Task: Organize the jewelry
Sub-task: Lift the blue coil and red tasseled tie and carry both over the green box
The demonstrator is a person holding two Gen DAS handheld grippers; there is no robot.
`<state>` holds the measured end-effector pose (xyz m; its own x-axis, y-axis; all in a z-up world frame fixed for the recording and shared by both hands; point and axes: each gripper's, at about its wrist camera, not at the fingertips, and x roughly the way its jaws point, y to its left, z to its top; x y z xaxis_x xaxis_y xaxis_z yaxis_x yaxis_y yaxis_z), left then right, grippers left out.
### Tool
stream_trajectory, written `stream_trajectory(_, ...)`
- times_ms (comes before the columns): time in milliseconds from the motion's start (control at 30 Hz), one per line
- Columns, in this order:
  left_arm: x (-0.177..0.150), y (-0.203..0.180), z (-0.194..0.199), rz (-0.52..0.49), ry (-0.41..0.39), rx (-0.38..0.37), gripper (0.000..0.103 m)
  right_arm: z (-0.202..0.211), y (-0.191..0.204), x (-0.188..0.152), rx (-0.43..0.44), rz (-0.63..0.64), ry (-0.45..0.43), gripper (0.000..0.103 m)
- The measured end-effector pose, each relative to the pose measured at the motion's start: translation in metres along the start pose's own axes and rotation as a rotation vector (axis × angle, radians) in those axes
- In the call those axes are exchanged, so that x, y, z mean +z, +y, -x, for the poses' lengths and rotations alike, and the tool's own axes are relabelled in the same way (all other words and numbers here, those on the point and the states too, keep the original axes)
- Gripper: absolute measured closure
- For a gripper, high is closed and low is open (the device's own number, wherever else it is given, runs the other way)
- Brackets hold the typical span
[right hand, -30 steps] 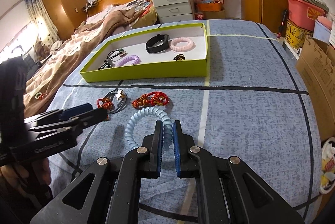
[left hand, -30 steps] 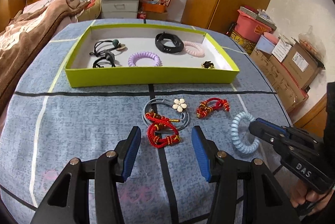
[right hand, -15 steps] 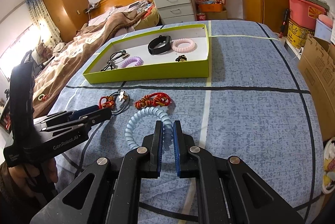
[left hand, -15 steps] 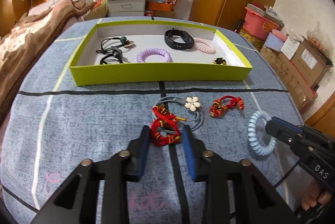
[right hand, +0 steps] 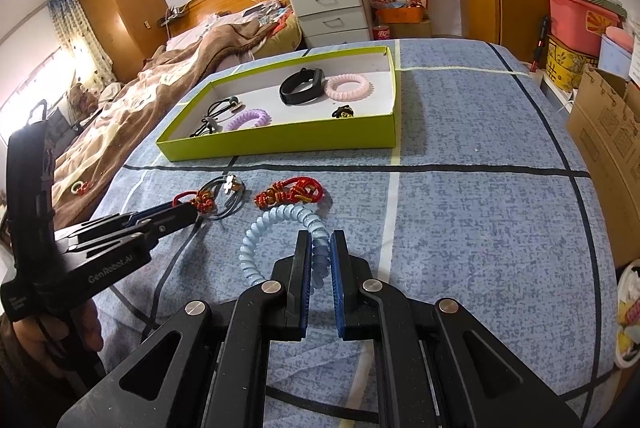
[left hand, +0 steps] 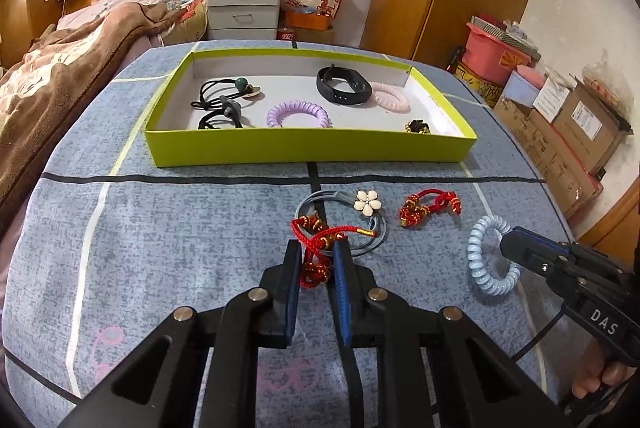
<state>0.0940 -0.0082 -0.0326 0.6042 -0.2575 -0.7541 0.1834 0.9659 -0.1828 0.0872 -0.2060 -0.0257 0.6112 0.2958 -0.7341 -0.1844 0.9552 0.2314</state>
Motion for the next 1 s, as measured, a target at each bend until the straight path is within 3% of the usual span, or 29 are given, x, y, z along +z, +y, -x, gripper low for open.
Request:
stream_trajectory(467,0.002,0.008,0.019,0.019,-0.050,-0.029,0.089,0.003,0.003,0.001,-0.004,0.000,-0.008,0.093)
stream_trajectory(733,0.011,0.017,0.022,0.056,-0.062,-0.118,0.089,0.005,0.004,0.001,-0.006,-0.005,-0.010,0.093)
stream_trajectory(1000,0.020,0.038,0.029,0.128,-0.084,-0.154,0.089,0.005,0.003,0.003,-0.002,-0.010,-0.014,0.093)
